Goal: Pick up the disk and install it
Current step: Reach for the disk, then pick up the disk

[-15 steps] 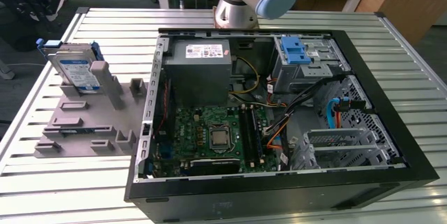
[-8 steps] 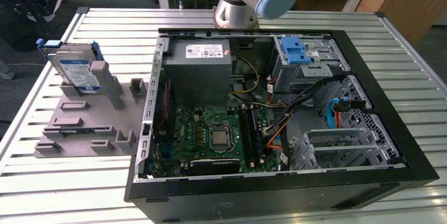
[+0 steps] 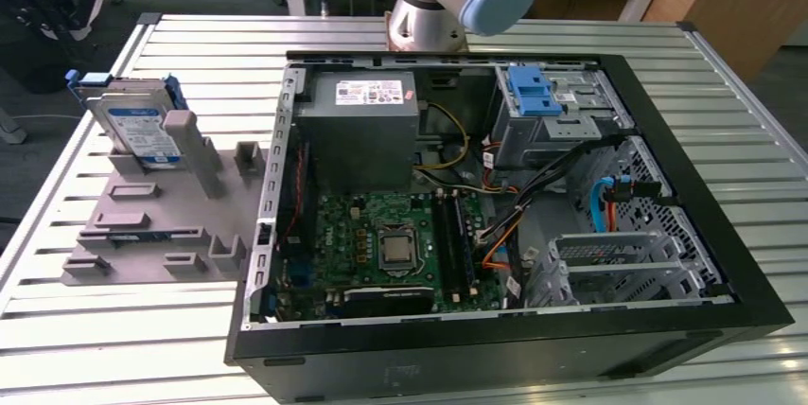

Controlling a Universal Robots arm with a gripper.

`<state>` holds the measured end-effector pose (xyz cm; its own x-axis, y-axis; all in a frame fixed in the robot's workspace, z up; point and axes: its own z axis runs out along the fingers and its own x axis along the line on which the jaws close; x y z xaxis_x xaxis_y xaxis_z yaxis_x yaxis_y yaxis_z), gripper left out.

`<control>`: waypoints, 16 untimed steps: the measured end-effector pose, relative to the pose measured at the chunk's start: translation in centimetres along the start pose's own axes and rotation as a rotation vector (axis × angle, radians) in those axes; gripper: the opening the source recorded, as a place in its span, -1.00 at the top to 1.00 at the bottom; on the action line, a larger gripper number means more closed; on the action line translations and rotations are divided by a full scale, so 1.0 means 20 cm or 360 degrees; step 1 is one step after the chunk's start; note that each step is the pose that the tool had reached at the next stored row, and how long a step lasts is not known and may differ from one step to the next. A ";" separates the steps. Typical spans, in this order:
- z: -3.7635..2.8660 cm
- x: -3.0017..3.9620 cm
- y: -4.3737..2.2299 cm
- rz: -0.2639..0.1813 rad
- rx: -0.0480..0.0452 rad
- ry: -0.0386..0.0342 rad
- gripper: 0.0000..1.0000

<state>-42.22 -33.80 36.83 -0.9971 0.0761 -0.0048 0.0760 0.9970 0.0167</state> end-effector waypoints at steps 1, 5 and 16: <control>0.002 0.004 0.002 0.0000 0.0000 0.0000 0.78; 0.007 0.020 0.007 0.0000 0.0000 0.0000 0.78; 0.009 0.027 0.006 -0.0003 0.0000 0.0000 0.78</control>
<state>-42.75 -33.63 36.64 -0.9972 0.0743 -0.0048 0.0743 0.9971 0.0168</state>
